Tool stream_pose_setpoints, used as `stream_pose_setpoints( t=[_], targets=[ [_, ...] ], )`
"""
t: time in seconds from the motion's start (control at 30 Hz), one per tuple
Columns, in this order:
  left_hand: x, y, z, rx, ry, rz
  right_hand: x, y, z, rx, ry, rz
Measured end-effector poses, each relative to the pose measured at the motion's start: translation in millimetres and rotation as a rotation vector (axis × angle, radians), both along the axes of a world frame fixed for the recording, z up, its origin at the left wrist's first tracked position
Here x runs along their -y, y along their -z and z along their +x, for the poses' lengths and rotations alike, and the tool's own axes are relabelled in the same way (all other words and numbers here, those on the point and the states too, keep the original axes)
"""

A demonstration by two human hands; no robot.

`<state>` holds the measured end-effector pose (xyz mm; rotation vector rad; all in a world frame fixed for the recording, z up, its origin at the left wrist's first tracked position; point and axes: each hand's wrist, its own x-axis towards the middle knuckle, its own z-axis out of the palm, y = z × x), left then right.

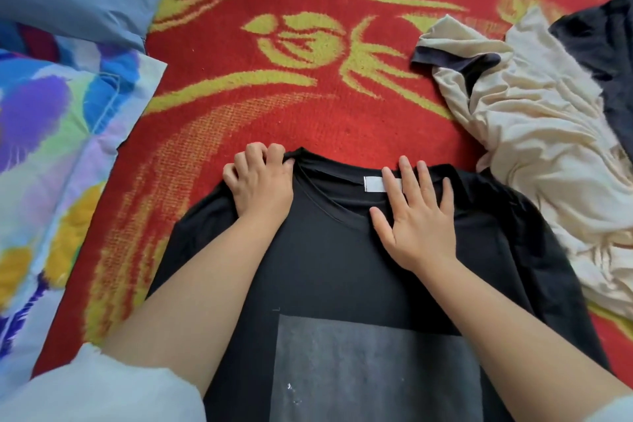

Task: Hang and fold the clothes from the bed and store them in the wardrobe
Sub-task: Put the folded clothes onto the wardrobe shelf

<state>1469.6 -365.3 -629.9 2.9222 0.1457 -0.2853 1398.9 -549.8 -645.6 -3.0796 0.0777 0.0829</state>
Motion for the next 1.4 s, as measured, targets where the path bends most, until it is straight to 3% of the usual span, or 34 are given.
stream_pose_setpoints(
  t=[0.3, 0.43, 0.53, 0.67, 0.77, 0.9, 1.0, 1.27, 1.33, 1.4],
  targets=[
    [-32, -13, -35, -0.082, 0.188, 0.055, -5, -8, 1, -0.204, 0.035, -0.049],
    [-75, -24, -89, -0.082, 0.118, 0.037, -12, -26, 5, -0.327, 0.056, -0.166],
    [-102, -34, -137, -0.092, -0.057, -0.039, -37, -40, -11, -0.218, 0.048, -0.137],
    [-138, -40, -177, -0.285, -0.244, -0.068, -114, -37, -78, -0.035, -0.071, 0.054],
    [-159, -35, -196, -0.333, -0.304, -0.229, -156, -20, -128, -0.122, -0.208, 0.081],
    [-183, -27, -212, -0.378, -0.392, -0.53, -167, -2, -144, -0.072, -0.209, 0.071],
    [-205, -27, -217, -0.278, -0.525, -0.768, -170, 2, -147, -0.036, -0.209, 0.065],
    [-235, -38, -188, 0.314, -0.805, -0.821, -172, 4, -147, -0.027, -0.189, 0.04],
    [-235, -34, -183, 0.277, -0.858, -0.855, -174, 4, -145, -0.027, -0.185, 0.045],
    [-235, -22, -187, 0.122, -0.888, -0.905, -175, 4, -144, -0.012, -0.182, 0.037]
  ],
)
